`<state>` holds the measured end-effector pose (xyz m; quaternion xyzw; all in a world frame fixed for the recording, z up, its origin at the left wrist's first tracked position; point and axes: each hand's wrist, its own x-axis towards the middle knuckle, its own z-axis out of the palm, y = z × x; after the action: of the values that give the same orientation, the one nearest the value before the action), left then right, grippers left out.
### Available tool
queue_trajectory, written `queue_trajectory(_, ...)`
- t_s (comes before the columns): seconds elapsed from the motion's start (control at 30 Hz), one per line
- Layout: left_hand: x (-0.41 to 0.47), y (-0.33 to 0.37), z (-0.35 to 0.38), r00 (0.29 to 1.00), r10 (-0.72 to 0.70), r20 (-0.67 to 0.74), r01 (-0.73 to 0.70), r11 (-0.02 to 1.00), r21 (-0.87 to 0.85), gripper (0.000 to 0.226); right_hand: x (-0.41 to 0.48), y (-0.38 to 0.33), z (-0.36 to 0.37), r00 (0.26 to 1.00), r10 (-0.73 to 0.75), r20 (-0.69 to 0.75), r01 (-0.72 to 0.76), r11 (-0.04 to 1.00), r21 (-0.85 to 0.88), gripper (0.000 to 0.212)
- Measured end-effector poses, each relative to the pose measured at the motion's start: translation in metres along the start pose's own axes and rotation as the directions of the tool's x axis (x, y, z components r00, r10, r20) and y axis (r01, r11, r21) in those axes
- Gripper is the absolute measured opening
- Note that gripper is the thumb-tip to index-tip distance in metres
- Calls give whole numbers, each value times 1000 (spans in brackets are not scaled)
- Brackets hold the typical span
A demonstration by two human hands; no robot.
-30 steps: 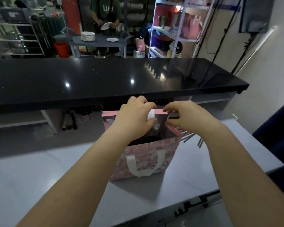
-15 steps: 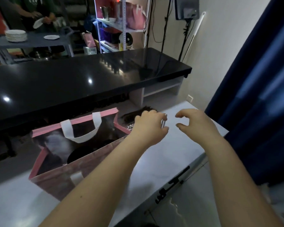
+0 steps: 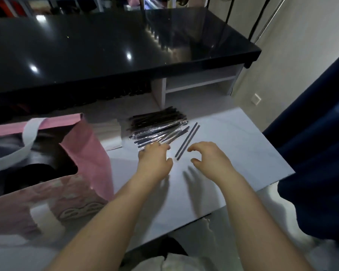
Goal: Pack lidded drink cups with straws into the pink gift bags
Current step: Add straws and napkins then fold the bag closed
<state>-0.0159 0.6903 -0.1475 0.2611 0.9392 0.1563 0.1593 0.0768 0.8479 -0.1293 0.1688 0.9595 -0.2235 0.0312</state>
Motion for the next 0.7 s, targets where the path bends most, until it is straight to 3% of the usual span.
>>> queue_trajectory(0.17, 22, -2, 24, 990, -116, -79, 111, 992, -62, 39, 55, 31, 15, 982, -149, 115, 164, 976, -140, 52)
queue_trajectory(0.33, 27, -16, 27, 957, -215, -197, 191, 973, -131, 40, 110, 43, 30, 967, -218, 130, 243, 946, -217, 65)
queue_trajectory(0.6, 31, -25, 25, 913, -257, -317, 190, 955, -228, 36, 142, 41, 53, 940, -332, 80, 339, 935, -105, 37)
queue_trajectory(0.7, 31, -25, 24, 909, -253, -332, 179, 955, -237, 36, 142, 46, 49, 929, -364, 69, 367, 929, -51, 36)
